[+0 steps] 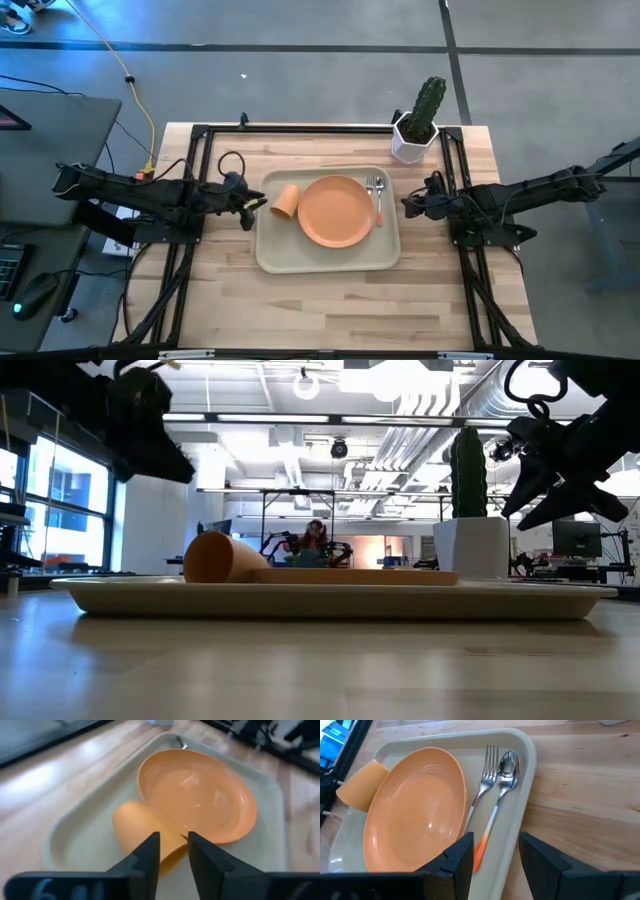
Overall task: Pick and place plate/cup/fork/spoon on tray
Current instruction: Adjust the light orange cup on the white tray
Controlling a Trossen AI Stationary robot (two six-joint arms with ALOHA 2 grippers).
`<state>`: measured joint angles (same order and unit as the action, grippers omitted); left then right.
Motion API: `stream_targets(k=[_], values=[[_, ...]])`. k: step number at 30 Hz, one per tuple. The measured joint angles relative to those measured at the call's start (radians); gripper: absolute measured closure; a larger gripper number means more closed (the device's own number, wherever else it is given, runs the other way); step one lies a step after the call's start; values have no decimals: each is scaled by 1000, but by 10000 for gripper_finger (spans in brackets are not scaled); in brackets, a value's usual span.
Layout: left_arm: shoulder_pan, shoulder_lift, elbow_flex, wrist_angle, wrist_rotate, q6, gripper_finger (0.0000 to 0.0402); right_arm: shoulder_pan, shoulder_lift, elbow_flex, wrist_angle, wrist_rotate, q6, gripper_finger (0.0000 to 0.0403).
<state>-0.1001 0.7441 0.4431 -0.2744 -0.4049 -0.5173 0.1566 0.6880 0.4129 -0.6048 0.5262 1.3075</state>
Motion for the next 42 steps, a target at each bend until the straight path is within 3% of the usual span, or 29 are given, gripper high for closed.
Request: stream_targets(k=[6, 19, 32, 42], values=[[0, 132, 0, 119, 18, 279, 270, 0, 0, 0, 0, 8, 0, 257], [2, 348, 59, 125, -53, 730, 222, 0, 0, -1, -12, 27, -11, 257], [2, 469, 74, 143, -131, 861, 222, 0, 1, -1, -44, 23, -16, 257], [7, 467, 159, -69, -132, 1063, 225, 0, 1, -1, -67, 0, -16, 257]])
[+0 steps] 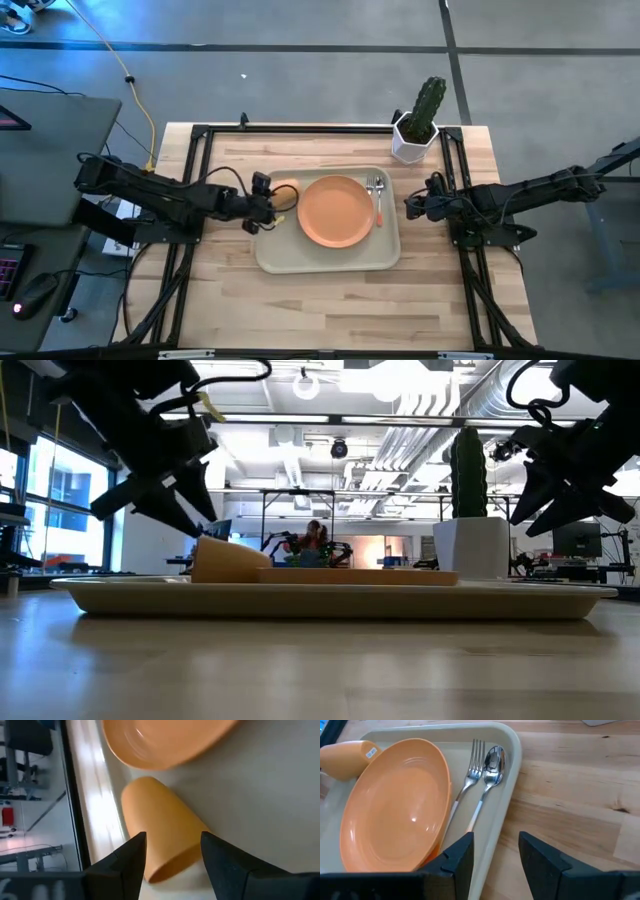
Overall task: Pick and place plate/cup/fork/spoon on tray
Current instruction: Adjust the light orange cup on the white tray
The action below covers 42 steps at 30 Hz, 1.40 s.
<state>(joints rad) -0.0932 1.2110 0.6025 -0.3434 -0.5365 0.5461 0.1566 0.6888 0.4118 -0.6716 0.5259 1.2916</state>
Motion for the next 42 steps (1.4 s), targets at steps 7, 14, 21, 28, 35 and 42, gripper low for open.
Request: stream_targets(k=[7, 14, 21, 28, 35, 42], values=[[75, 0, 15, -121, 28, 88, 242, 0, 0, 0, -1, 9, 1, 257], [297, 6, 15, -14, 172, 304, 258, 0, 0, 0, -5, 42, 18, 256], [415, 77, 16, 7, 313, 407, 276, 0, 0, 0, -4, 47, 62, 257], [411, 94, 132, -144, 332, 283, 347, 0, 0, 0, 10, 45, 133, 257], [421, 94, 381, -427, 425, 54, 395, 0, 0, 0, 56, 38, 175, 257], [413, 220, 488, -553, 546, -41, 400, 0, 0, 0, 62, 23, 221, 257]])
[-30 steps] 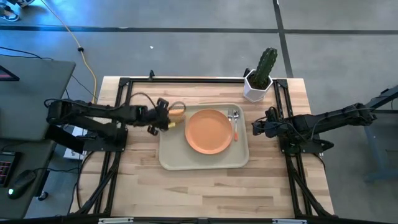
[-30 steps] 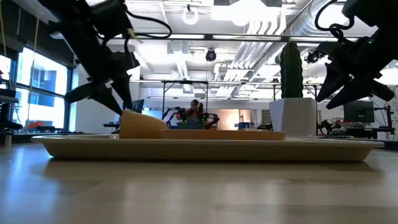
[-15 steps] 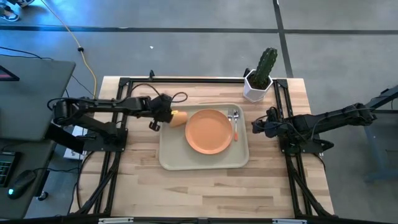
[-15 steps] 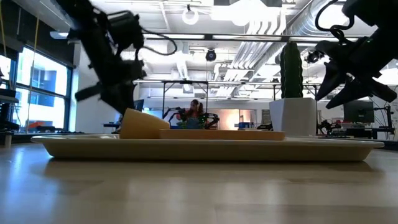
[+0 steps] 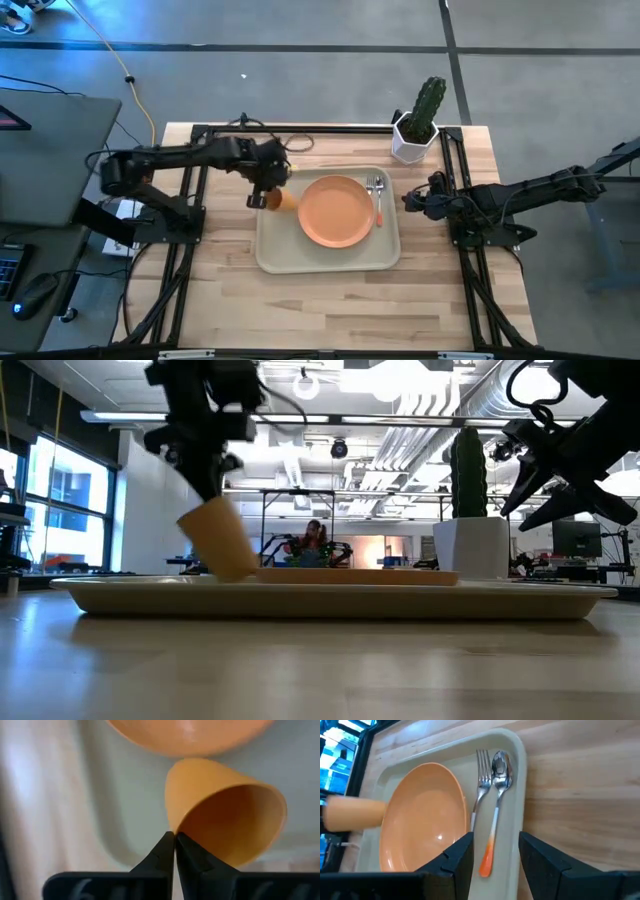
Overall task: Pick and place plate/cup/fork/spoon on tray
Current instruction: Adjust the light orange cup on the white tray
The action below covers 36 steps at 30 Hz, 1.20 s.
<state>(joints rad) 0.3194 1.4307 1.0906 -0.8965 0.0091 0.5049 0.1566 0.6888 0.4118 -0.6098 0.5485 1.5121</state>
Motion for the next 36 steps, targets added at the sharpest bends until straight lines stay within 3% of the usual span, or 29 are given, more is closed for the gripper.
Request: stream_targets(k=[7, 17, 36], values=[[-58, 225, 133, -217, -27, -64, 400, 0, 0, 0, 18, -36, 9, 257], [-87, 258, 344, -319, -126, -77, 401, 1, 0, 0, 20, -44, -8, 257], [-77, 387, 354, -442, -164, -23, 401, 1, 14, 0, 37, -44, -31, 257]])
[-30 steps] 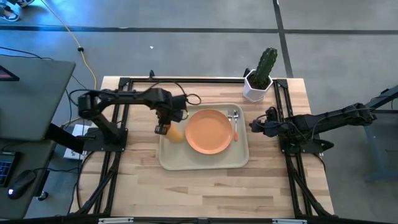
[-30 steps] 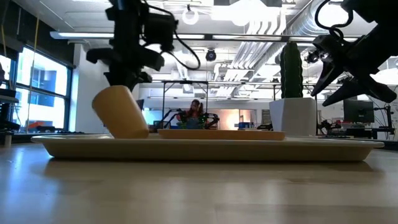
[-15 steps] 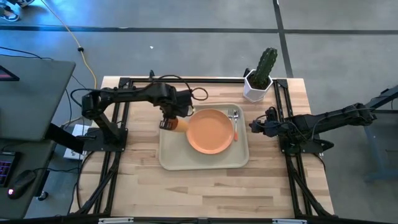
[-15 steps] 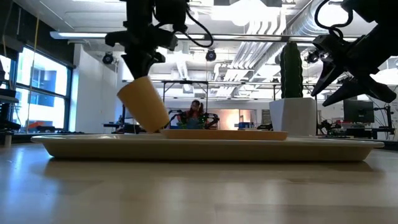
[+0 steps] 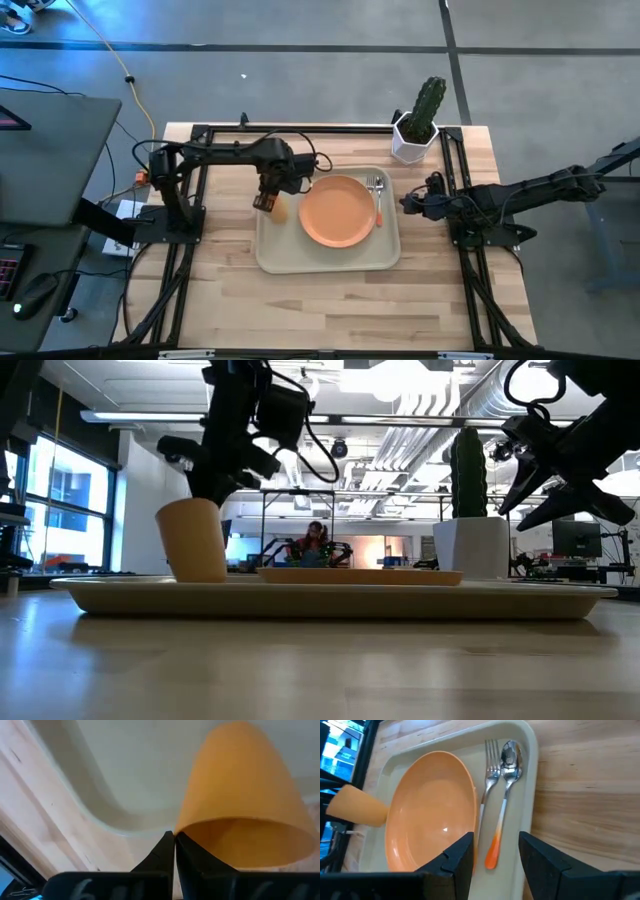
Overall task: Pick and place plate/cup/fork/spoon on tray
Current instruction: Adjust the light orange cup on the white tray
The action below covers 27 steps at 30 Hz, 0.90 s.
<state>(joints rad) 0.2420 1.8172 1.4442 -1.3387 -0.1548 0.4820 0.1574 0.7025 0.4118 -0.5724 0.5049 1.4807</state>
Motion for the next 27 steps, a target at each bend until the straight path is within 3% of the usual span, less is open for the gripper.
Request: stream_targets(k=[7, 13, 20, 27], values=[[0, 0, 7, -13, -19, 1, 395, 0, 17, 0, 16, 0, -5, 257], [-1, -2, 105, -54, -28, -21, 392, 0, 37, 0, 17, 0, -8, 257], [12, 10, 131, -9, 6, 17, 398, 0, 39, 0, 16, 0, -8, 257], [25, 35, 131, -69, 50, 11, 400, 0, 39, 0, 20, -1, -7, 257]])
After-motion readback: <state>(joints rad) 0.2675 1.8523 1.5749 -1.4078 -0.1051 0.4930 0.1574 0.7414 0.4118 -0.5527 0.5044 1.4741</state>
